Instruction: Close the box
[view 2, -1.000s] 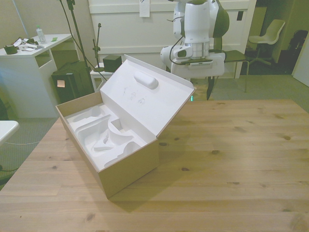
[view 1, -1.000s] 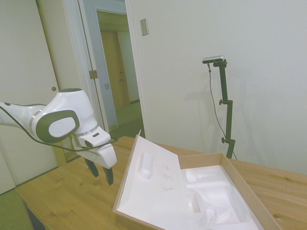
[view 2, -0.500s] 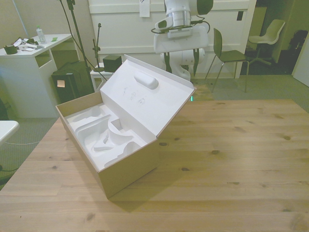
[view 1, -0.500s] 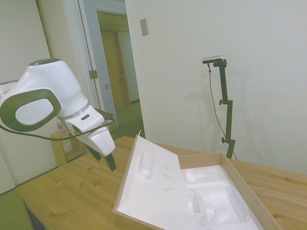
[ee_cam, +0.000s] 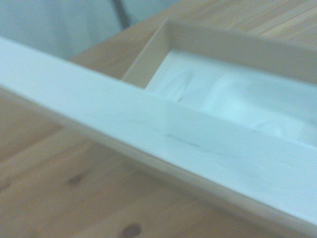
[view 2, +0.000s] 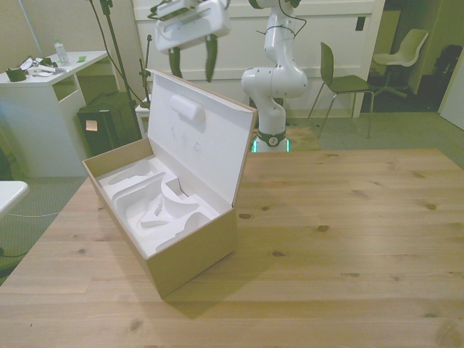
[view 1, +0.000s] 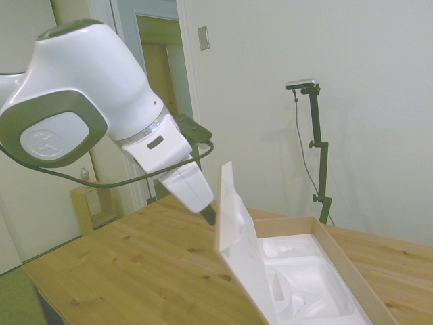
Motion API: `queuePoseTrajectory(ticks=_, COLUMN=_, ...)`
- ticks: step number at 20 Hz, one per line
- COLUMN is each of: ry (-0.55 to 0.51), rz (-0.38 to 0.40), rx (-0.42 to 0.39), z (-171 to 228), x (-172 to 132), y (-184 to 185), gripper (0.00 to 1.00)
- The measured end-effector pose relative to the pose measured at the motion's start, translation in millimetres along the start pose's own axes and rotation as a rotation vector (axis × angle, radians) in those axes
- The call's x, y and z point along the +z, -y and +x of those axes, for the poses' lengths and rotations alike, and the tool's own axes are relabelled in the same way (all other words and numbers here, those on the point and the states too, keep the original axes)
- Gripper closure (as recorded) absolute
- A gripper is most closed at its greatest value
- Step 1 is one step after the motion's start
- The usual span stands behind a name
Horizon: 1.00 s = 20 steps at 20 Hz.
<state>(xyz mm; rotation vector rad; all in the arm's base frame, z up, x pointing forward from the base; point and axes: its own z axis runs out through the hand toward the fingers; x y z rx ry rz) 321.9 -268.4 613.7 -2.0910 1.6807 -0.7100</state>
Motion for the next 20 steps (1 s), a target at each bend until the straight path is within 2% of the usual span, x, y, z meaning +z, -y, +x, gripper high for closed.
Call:
queuePoseTrajectory(ticks=2, ry=-0.071, rz=0.046, rx=0.065, z=25, x=-6, y=-8, gripper=0.0)
queuePoseTrajectory(ticks=4, ry=-0.099, rz=0.058, rx=0.087, z=35, x=-2, y=-10, gripper=0.0)
queuePoseTrajectory(ticks=8, ry=-0.089, rz=0.05, rx=0.035, z=15, x=12, y=8, gripper=0.0)
queuePoseTrajectory(ticks=10, ry=-0.053, rz=0.035, rx=-0.031, z=-13, x=24, y=19, gripper=0.0)
queuePoseTrajectory(ticks=13, ry=0.052, rz=-0.019, rx=-0.15, z=-79, x=48, y=28, gripper=0.0)
queuePoseTrajectory(ticks=17, ry=0.204, rz=-0.13, rx=-0.31, z=-167, x=72, y=27, gripper=0.0)
queuePoseTrajectory(ticks=20, ry=0.323, rz=-0.224, rx=-0.377, z=-201, x=73, y=20, gripper=0.0)
